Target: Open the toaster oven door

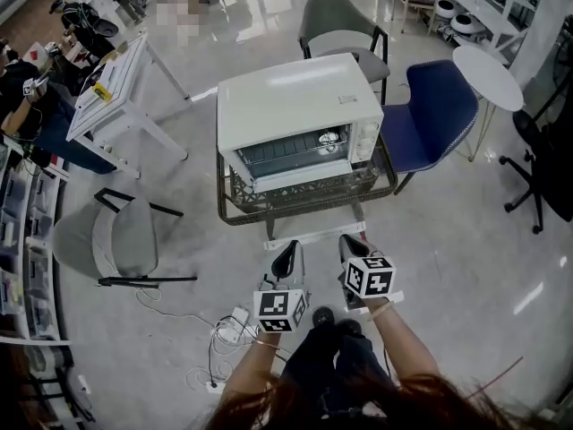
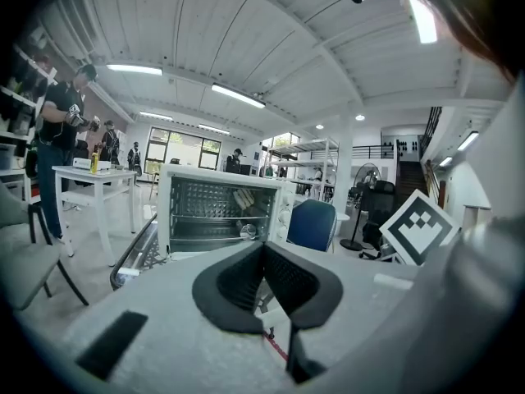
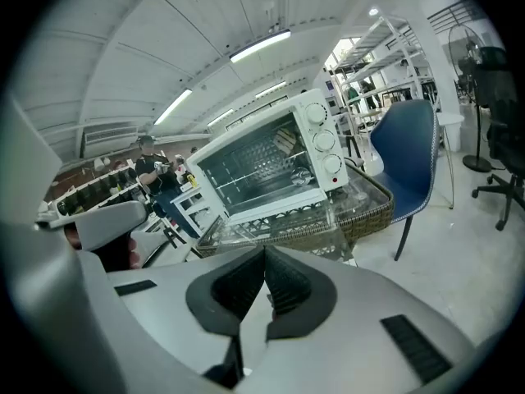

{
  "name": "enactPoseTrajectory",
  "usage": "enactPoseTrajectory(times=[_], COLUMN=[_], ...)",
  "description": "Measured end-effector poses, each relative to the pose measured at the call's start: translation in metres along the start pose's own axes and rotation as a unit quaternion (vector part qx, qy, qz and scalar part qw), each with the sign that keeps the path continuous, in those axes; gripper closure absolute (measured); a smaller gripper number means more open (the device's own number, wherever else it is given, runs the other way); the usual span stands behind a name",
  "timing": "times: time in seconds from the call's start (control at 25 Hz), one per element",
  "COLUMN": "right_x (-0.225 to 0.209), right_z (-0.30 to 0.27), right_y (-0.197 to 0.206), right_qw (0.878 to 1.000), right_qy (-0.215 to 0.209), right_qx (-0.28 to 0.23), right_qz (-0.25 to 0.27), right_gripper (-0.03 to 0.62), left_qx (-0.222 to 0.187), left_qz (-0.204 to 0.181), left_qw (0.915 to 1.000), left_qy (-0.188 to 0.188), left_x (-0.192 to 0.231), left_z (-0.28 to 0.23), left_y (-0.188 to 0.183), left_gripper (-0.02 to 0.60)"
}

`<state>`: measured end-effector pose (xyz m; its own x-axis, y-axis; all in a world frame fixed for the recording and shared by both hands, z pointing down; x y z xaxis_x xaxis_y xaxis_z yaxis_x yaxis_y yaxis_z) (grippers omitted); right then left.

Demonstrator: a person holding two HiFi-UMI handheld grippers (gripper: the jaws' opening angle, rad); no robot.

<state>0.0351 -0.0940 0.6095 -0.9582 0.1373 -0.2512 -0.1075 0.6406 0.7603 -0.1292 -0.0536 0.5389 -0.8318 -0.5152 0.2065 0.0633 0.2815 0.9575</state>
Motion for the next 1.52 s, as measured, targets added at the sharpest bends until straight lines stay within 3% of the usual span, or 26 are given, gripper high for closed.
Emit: enactPoseTrajectory(times=[0.4,0.64,1.52], right_x=[0.002,0.01,0.029], right_z=[0.05,0.076,0.175], right_y=[-0.039,-0.057,-0.1], right_qw=[0.997,0.994,0.974], right_qy=[0.0,-0.009,-0.013], right_qx=[-0.063,-0.091,-0.195], right_qz=[0.048,0.065,0.114], right_gripper=[0.594,0.594,0.594], left_qx=[-0.011,-0.018,-0.045], left_qz=[0.001,-0.018,-0.059], left_qw=[0.9997,0.9991,0.9968], left_qy=[-0.023,-0.033,-0.03], left_x=[-0.03,-0.045,-0.097], left_z=[0.014,0.028,0.07], left_y=[-0.033,-0.055,-0.117], left_gripper=[0.566,0.566,0.566])
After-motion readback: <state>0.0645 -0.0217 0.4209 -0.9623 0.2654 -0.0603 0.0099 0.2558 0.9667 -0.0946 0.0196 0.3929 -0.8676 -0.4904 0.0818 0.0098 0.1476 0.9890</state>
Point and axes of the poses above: the fingertips, and each gripper's own axes: z backward along the fingers, x to its left, y out of its underside, the point moved 6 cm from there along z, backward along the fingers, and after that the axes turned 14 degrees about y, right-handed, at the moved point
